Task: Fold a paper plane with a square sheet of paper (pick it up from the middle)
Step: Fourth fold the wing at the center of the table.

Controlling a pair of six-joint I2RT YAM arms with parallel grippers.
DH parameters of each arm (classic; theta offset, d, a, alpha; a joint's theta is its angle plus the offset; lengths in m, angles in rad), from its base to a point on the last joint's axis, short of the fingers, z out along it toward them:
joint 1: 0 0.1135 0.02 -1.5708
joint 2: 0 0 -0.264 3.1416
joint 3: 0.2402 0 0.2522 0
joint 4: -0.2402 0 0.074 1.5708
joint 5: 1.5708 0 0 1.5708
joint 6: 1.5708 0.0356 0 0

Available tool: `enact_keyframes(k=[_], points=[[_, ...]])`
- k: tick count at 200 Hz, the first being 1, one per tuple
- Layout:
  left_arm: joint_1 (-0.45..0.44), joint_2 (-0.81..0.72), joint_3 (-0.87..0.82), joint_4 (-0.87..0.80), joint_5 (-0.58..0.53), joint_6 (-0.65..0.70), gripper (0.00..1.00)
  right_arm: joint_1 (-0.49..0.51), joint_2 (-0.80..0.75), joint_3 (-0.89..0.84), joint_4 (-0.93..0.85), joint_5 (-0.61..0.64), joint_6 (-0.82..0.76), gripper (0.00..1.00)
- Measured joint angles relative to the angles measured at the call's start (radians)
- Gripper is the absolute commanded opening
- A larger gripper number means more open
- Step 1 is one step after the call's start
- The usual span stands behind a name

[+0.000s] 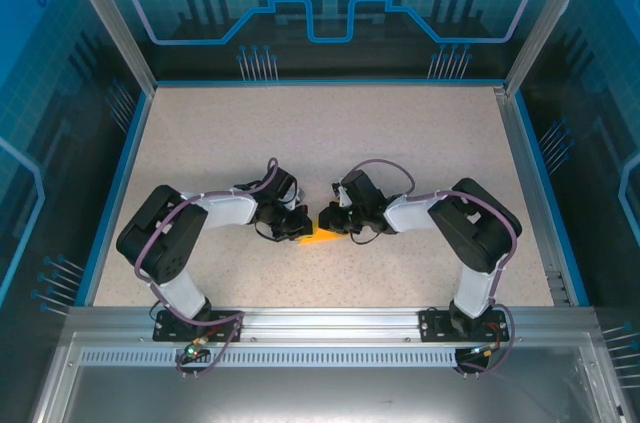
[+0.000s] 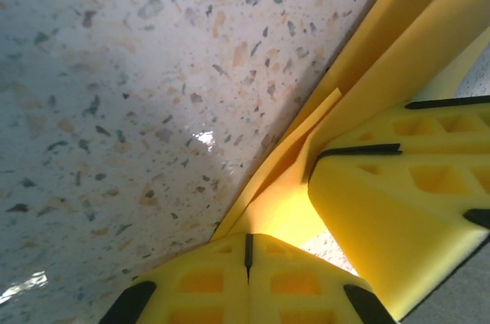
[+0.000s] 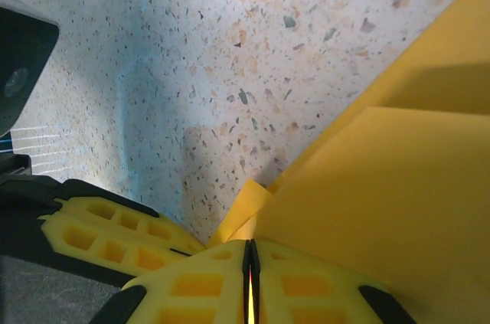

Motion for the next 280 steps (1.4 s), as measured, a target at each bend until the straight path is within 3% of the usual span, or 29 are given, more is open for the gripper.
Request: enact_keyframes(k=[85,157,199,219,241,280], points=[[0.000,0.000,0.000,-0.003,-0.001,-0.002,0.01,-0.030,0.013,0.003,-0.010,-0.040,-0.064,0.11],[0.000,0.000,0.000,-0.004,-0.004,0.001,0.00,-0.250,-0.003,-0.023,-0.022,-0.091,-0.112,0.11],[0.000,0.000,0.000,-0.005,-0.004,0.002,0.00,-0.347,-0.076,-0.042,-0.089,-0.018,-0.134,0.12],[0.000,0.000,0.000,-0.008,-0.004,0.002,0.00,-0.318,-0.167,-0.046,-0.133,0.022,-0.135,0.12],[0.000,0.000,0.000,-0.008,-0.004,0.002,0.00,-0.210,-0.253,-0.040,-0.147,0.066,-0.130,0.12],[0.000,0.000,0.000,-0.007,-0.004,0.002,0.00,-0.011,-0.207,-0.013,-0.148,0.106,-0.072,0.09]])
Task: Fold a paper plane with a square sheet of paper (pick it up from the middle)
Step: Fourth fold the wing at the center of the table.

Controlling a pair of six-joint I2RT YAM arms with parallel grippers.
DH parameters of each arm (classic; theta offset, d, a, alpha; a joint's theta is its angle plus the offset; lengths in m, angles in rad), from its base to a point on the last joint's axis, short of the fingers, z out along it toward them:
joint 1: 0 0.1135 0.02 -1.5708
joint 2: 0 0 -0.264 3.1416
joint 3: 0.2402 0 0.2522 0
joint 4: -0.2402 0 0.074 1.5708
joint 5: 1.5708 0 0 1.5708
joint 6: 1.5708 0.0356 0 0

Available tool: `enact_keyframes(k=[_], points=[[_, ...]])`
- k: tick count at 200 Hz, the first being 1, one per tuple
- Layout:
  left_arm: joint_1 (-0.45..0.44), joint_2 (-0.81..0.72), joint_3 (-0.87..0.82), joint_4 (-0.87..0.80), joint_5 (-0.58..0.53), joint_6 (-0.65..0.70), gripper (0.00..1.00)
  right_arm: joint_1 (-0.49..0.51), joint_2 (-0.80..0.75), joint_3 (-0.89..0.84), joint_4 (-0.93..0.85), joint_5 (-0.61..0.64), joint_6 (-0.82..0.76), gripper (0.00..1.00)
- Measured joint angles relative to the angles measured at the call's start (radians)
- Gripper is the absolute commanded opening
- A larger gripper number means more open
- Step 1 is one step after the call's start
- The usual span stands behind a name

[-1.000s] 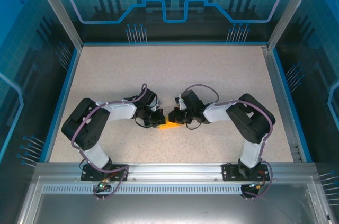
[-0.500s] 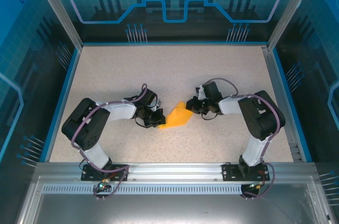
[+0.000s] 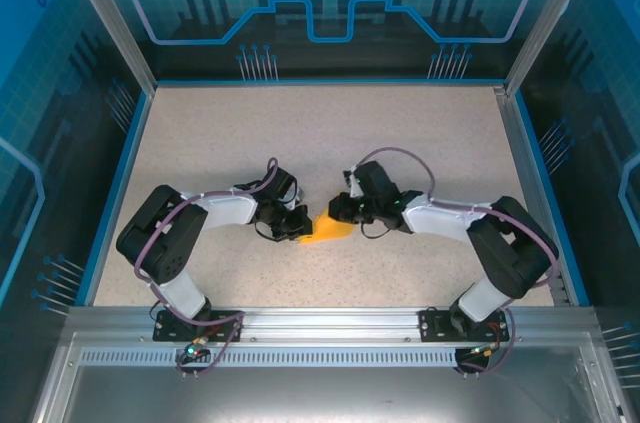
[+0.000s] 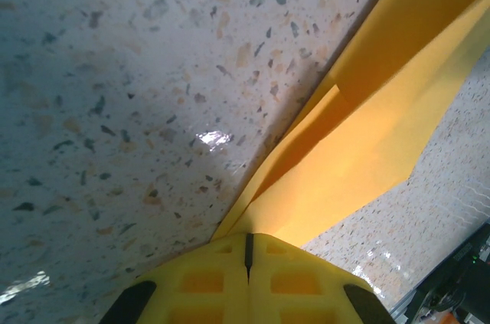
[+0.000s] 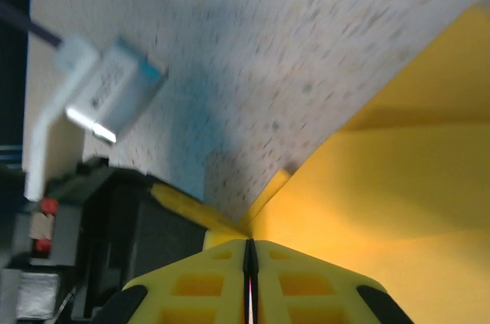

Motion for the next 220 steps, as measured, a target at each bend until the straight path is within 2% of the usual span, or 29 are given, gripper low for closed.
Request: enact_keyframes(k=[24,49,127,163,220], points=[[0.000,0.000,0.000,0.000,0.000,0.000,0.00,0.061,0.098,0.040,0.000,0.009,0.030,0.07],[0.000,0.000,0.000,0.000,0.000,0.000,0.00,0.083,0.171,0.064,0.004,0.013,0.057,0.05],[0.003,0.000,0.000,-0.004,0.000,0.000,0.00,0.076,0.211,0.091,-0.004,0.020,0.097,0.04],[0.003,0.000,0.000,-0.004,0.000,0.000,0.00,0.016,0.201,0.062,0.013,-0.002,0.086,0.04],[0.003,0.000,0.000,0.013,-0.013,0.003,0.00,-0.172,0.187,0.025,0.035,-0.066,0.016,0.04]])
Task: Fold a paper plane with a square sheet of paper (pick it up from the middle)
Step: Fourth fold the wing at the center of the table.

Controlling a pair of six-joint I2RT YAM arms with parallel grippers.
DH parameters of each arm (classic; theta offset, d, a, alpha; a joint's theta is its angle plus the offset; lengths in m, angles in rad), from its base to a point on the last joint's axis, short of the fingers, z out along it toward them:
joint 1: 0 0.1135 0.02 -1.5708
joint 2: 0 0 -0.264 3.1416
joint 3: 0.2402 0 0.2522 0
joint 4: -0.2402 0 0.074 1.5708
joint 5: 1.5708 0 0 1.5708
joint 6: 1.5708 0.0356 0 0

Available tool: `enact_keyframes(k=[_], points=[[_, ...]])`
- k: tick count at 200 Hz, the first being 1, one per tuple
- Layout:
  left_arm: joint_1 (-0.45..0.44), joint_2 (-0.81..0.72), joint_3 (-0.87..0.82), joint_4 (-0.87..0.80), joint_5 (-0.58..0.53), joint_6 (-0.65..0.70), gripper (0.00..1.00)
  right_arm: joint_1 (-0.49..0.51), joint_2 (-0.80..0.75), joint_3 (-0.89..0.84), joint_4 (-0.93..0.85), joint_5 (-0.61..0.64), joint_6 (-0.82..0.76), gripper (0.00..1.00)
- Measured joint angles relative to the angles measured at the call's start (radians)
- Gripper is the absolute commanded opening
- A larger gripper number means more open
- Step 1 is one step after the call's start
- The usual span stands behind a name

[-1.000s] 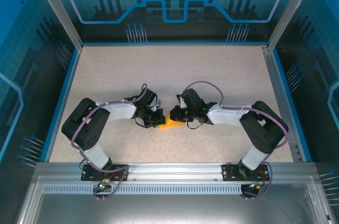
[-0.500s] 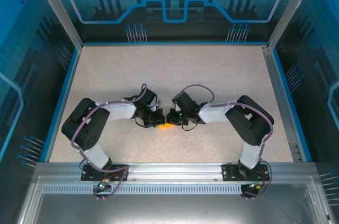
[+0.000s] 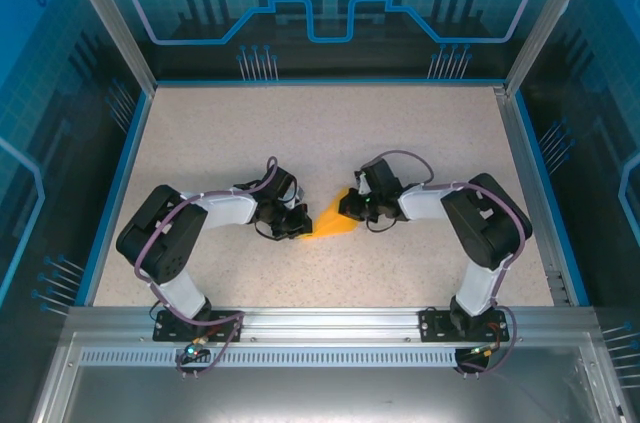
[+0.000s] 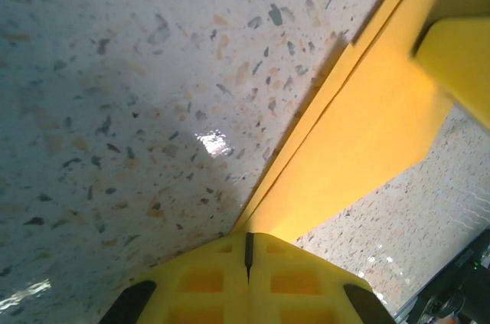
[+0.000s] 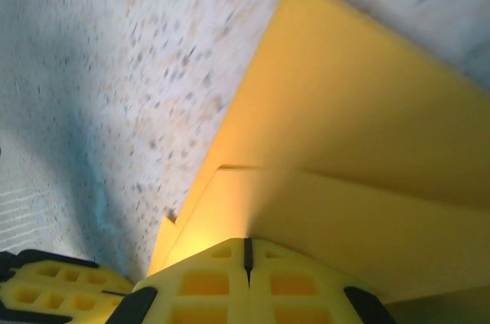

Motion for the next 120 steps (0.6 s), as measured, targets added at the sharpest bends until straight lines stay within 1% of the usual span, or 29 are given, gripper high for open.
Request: enact_keyframes(k=[28,49,82,120], points=[[0.000,0.000,0.000,0.002,-0.002,0.000,0.00,-0.064,-0.021,-0.001,-0.021,0.023,-0.034,0.05],[0.000,0.000,0.001,-0.004,-0.002,0.001,0.00,-0.076,-0.077,-0.003,-0.063,0.063,-0.051,0.05],[0.000,0.000,0.008,-0.021,-0.003,0.003,0.00,-0.029,-0.171,-0.003,-0.081,0.083,-0.051,0.06],[0.000,0.000,0.014,-0.037,-0.006,0.004,0.00,0.058,-0.128,-0.003,-0.063,0.074,-0.025,0.06]])
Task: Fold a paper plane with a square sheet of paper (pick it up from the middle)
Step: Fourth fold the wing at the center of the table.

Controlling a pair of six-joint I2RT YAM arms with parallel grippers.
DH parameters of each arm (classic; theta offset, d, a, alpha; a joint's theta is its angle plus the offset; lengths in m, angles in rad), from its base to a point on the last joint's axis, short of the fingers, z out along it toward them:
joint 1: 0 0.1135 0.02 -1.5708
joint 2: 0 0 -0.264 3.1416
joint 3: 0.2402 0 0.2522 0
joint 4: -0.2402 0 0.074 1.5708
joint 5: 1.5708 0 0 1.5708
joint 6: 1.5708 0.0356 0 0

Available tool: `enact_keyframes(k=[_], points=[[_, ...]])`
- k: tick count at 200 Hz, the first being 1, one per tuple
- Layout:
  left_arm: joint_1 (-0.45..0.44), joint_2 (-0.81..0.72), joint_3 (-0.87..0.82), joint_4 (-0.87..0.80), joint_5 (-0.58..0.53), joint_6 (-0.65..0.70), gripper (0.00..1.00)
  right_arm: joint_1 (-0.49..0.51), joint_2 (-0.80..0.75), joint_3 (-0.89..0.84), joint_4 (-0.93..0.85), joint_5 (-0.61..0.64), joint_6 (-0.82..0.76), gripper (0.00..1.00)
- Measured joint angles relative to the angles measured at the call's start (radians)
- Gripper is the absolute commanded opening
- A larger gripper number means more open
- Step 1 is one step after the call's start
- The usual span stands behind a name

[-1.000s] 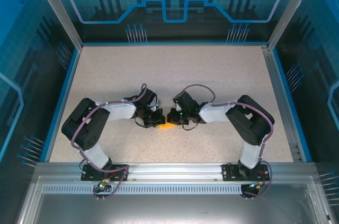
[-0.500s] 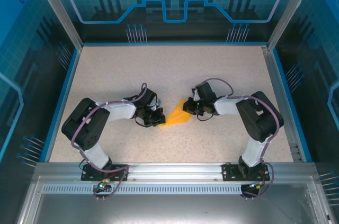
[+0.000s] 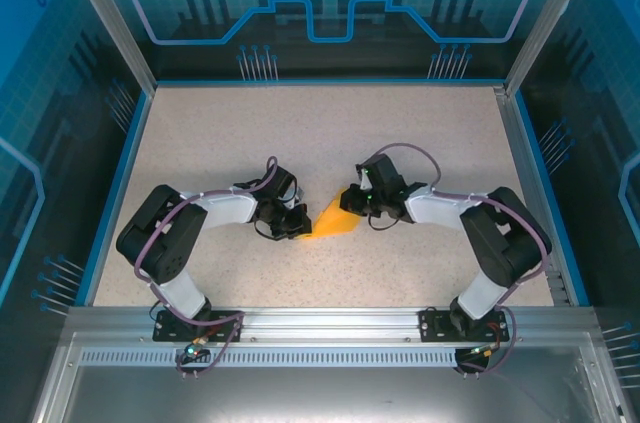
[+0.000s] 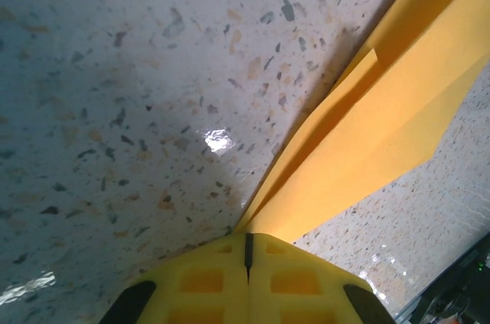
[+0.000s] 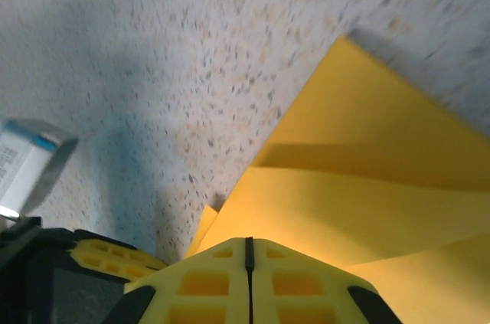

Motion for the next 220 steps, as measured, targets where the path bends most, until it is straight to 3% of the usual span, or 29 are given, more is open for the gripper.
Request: enact_keyframes(k=[58,98,130,220], points=[[0.000,0.000,0.022,-0.048,-0.008,0.024,0.00,0.029,0.105,0.000,0.043,-0.022,0.045,0.06],[0.000,-0.026,0.054,-0.066,0.017,0.045,0.11,0.029,0.109,0.000,0.050,-0.023,0.057,0.06],[-0.002,-0.043,0.110,-0.020,0.068,0.045,0.12,0.029,0.110,-0.001,0.055,-0.024,0.057,0.06],[-0.020,0.106,0.153,-0.013,0.087,0.052,0.12,0.028,0.117,-0.001,0.063,-0.030,0.060,0.06]])
